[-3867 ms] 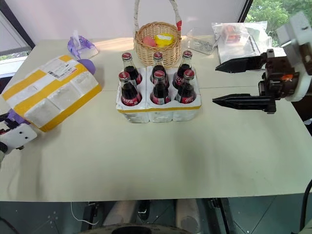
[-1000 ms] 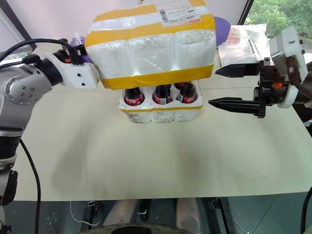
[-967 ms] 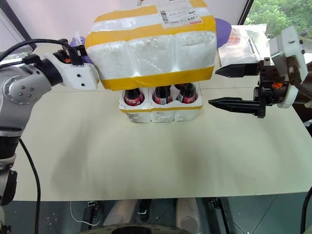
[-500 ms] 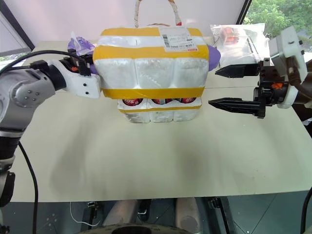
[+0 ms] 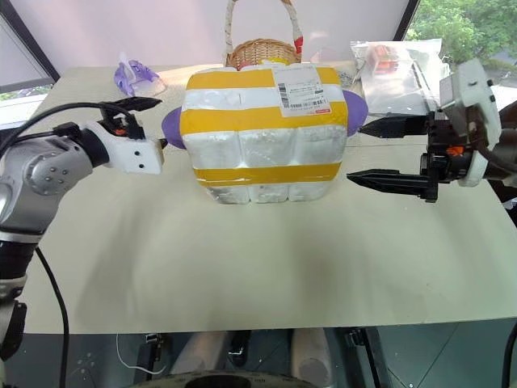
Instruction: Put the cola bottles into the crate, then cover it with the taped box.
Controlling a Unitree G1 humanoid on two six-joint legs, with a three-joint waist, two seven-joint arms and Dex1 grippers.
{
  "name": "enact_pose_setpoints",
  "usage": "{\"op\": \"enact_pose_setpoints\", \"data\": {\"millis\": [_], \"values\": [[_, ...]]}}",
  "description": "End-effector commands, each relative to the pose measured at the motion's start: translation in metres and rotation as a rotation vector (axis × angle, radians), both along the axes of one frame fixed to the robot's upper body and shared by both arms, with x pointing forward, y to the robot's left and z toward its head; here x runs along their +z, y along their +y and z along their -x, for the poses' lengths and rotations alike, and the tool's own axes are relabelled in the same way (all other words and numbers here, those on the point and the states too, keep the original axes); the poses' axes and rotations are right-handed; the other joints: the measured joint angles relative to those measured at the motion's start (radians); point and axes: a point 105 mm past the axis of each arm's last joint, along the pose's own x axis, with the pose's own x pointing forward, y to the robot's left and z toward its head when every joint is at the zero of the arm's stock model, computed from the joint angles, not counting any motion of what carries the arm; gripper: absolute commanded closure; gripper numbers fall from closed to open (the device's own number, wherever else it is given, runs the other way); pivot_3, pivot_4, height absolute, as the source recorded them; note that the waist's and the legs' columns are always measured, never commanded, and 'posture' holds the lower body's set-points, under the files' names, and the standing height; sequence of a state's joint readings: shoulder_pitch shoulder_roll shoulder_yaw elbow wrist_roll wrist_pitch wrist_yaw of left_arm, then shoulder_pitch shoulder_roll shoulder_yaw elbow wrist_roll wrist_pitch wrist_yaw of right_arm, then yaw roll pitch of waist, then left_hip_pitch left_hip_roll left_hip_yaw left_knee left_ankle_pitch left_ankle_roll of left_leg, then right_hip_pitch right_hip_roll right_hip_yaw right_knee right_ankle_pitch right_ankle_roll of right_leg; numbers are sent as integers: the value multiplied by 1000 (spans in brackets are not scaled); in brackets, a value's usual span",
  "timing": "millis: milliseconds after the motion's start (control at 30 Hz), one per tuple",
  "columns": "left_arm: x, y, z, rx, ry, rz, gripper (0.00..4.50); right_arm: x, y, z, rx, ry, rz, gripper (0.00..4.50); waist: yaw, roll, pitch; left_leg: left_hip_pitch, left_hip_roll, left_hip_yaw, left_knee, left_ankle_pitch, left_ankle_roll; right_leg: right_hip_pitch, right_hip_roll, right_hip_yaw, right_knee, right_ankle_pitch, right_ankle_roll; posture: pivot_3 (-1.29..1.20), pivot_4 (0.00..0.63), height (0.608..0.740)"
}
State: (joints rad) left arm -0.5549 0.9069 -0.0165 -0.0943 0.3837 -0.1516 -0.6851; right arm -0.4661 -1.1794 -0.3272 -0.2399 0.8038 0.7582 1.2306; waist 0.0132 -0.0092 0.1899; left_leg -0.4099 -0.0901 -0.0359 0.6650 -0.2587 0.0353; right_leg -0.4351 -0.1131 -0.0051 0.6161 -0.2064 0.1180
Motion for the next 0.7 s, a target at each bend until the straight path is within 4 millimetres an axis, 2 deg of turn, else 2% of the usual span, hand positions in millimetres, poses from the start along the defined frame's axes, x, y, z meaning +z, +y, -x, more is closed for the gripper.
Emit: {"op": "enact_pose_setpoints", "data": {"millis": [33, 133, 200, 267, 333, 367, 533, 700], "values": [[36, 28, 15, 43, 20, 210, 595, 11, -13, 2, -49, -48, 13, 0, 0, 0, 0, 0, 0, 0, 0, 0, 0, 0, 0, 0, 0, 0, 0, 0, 150, 740], [39, 47, 25, 27, 226, 501, 595, 4, -21, -1, -80, -32, 17, 0, -1, 0, 0, 0, 0, 0, 0, 0, 0, 0, 0, 0, 0, 0, 0, 0, 150, 740], [45, 67, 47, -53, 567, 883, 595, 0, -26, -3, -99, -19, 12, 0, -5, 0, 0, 0, 0, 0, 0, 0, 0, 0, 1, 0, 0, 0, 0, 0, 150, 740], [54, 74, 75, -171, 827, 1071, 595, -3, -31, -6, -117, -12, 13, 0, -12, -1, 1, 0, 1, 0, 0, 0, 0, -1, 2, 0, 1, 0, 0, 0, 150, 740], [57, 81, 97, -218, 965, 1102, 595, -7, -37, -10, -143, -4, 14, 0, -24, -1, 1, 0, 1, 0, 0, 0, 0, -1, 5, 0, 2, -1, 0, 0, 150, 740], [56, 85, 101, -203, 996, 1106, 595, -9, -39, -12, -155, 0, 14, 0, -26, -1, 1, 0, 1, 0, 0, 0, 0, -1, 5, 0, 2, -1, 1, 0, 150, 740], [45, 99, 100, -112, 1014, 1112, 595, -13, -41, -15, -165, -3, 16, 0, -23, 2, 0, 2, 1, 1, 0, 0, 0, 2, 1, 0, 2, -1, 0, 0, 150, 740], [39, 95, 100, -112, 1027, 1087, 595, -14, -37, -16, -150, -6, -6, 0, -24, 2, 0, 2, 1, 1, -1, 0, -1, 0, 0, 1, 0, -1, 0, 0, 150, 740]]}}
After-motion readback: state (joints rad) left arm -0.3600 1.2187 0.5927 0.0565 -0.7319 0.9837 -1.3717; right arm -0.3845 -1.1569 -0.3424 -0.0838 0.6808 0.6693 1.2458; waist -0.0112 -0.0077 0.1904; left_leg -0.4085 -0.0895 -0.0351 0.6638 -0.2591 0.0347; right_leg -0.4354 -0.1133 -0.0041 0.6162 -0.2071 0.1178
